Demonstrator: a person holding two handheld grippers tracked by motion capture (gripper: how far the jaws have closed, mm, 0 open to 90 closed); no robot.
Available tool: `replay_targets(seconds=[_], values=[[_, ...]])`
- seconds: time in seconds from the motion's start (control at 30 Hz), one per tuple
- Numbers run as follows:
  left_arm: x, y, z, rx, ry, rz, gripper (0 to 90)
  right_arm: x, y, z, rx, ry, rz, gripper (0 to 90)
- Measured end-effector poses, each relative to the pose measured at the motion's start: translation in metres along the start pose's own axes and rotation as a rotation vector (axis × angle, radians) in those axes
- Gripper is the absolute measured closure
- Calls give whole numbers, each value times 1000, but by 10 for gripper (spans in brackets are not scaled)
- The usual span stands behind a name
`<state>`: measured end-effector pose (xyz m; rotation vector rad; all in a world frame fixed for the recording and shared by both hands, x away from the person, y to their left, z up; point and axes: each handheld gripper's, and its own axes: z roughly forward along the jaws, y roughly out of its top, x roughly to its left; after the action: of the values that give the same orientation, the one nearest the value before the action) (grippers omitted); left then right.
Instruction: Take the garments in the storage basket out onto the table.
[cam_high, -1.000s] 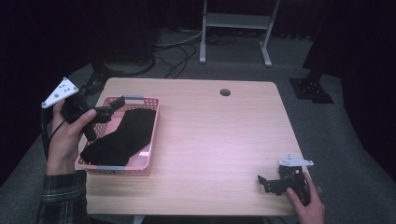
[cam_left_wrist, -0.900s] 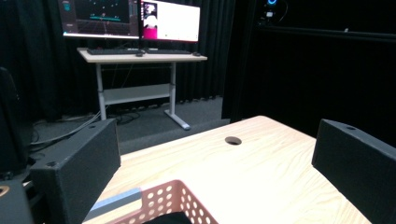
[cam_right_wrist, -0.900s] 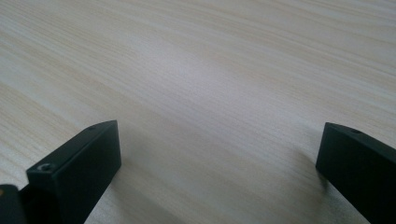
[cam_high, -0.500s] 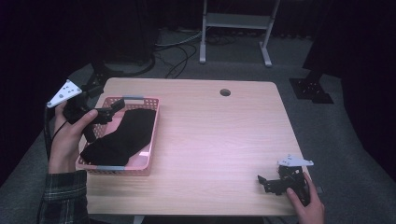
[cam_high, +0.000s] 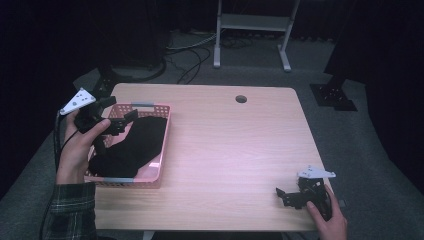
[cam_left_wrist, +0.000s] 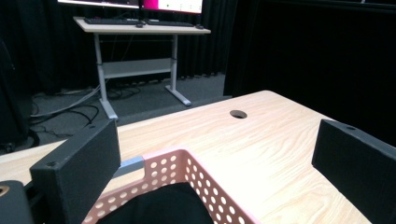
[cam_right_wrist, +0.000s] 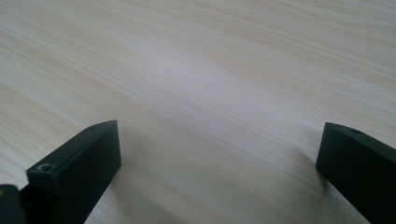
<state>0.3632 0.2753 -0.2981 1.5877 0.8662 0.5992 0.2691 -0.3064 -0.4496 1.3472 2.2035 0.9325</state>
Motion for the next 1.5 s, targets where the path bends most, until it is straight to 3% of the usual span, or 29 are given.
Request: replay_targets(seconds=[0.8,1.17,1.5], values=[[10,-22,17,114,1,-31,3,0,0,0,0,0,0,0],[13,-32,25,188,36,-14,3,0,0,0,0,0,0,0],[14,-39,30,232,34,-22,3,0,0,0,0,0,0,0]])
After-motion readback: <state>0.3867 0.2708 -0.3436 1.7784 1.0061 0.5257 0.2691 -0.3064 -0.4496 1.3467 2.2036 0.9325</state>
